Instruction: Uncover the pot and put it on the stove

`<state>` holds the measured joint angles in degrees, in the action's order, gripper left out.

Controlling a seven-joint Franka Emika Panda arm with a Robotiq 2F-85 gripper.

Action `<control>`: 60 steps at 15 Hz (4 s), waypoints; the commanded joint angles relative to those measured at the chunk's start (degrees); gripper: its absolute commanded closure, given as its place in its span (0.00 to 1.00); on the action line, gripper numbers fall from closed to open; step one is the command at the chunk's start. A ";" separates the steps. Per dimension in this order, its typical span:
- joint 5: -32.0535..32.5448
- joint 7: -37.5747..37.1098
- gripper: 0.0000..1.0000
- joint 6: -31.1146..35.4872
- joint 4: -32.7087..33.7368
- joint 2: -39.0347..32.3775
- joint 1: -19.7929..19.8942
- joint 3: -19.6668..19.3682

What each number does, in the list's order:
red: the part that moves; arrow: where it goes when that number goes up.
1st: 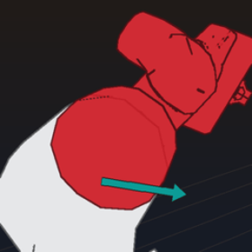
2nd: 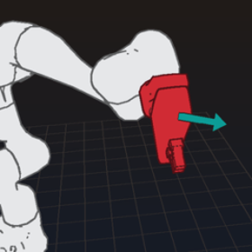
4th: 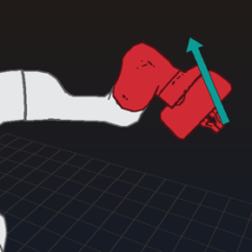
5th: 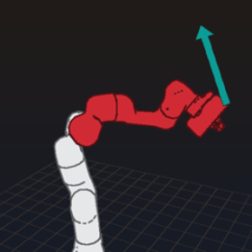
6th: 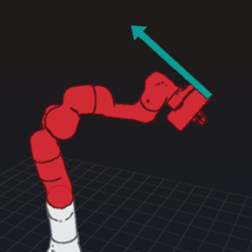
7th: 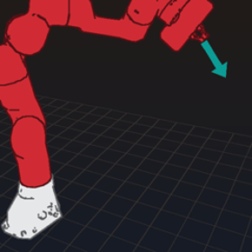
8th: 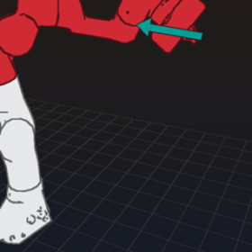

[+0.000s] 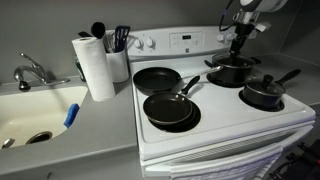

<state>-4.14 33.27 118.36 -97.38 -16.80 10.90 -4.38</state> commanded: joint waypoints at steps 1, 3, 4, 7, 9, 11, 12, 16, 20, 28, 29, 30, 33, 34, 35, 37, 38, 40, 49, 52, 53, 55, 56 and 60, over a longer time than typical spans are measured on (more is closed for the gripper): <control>0.57 -0.84 0.55 -1.43 -0.06 -0.71 -0.05 0.49; 0.79 -0.98 0.54 -1.48 -0.10 -0.64 -0.15 0.51; 0.79 -0.99 0.63 -1.73 0.00 -0.60 -0.20 0.56; 1.02 -1.12 0.85 -2.33 0.21 -0.55 -0.37 0.60; 1.19 -1.06 0.86 -2.48 0.31 -0.57 -0.37 0.58; 1.20 -1.08 0.86 -2.83 0.76 -0.66 -0.36 0.59; 1.21 -0.83 0.86 -3.22 1.26 -0.77 -0.33 0.63; 1.75 -0.51 0.86 -4.17 3.28 -1.19 -0.51 0.82; 2.58 -0.41 0.86 -5.17 4.13 -1.13 -0.75 0.98; 4.53 -0.83 0.86 -6.46 5.79 -1.00 -1.40 0.94; 4.79 -0.83 0.86 -6.58 6.00 -1.01 -1.50 0.95; 5.02 -0.89 0.86 -6.63 6.13 -1.00 -1.60 0.96; 5.36 -0.75 0.86 -6.95 6.84 -0.87 -1.91 1.10; 5.48 -0.71 0.86 -6.97 7.00 -0.78 -2.10 1.17; 5.37 -0.47 0.86 -7.02 7.21 -0.69 -2.23 1.31; 5.30 -0.54 0.86 -7.15 7.15 -0.17 -2.76 1.72; 5.11 -0.43 0.86 -7.24 7.20 0.01 -2.95 1.99; 4.35 0.24 0.86 -7.37 7.13 0.32 -3.39 2.67; 4.71 -0.62 0.86 -7.44 4.41 2.66 -7.40 6.46; 4.86 -2.54 0.86 -6.62 2.28 4.37 -8.95 7.17; 4.77 -3.44 0.86 -6.29 1.32 5.12 -9.49 7.45; 4.83 -6.39 0.86 -5.15 -1.40 7.07 -10.93 8.14; 4.68 -7.97 0.86 -4.82 -2.60 8.03 -11.68 8.47; 4.53 -14.78 0.86 -3.81 -7.65 11.72 -14.58 9.82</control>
<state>0.21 22.36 112.65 -99.59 -9.95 -2.44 4.64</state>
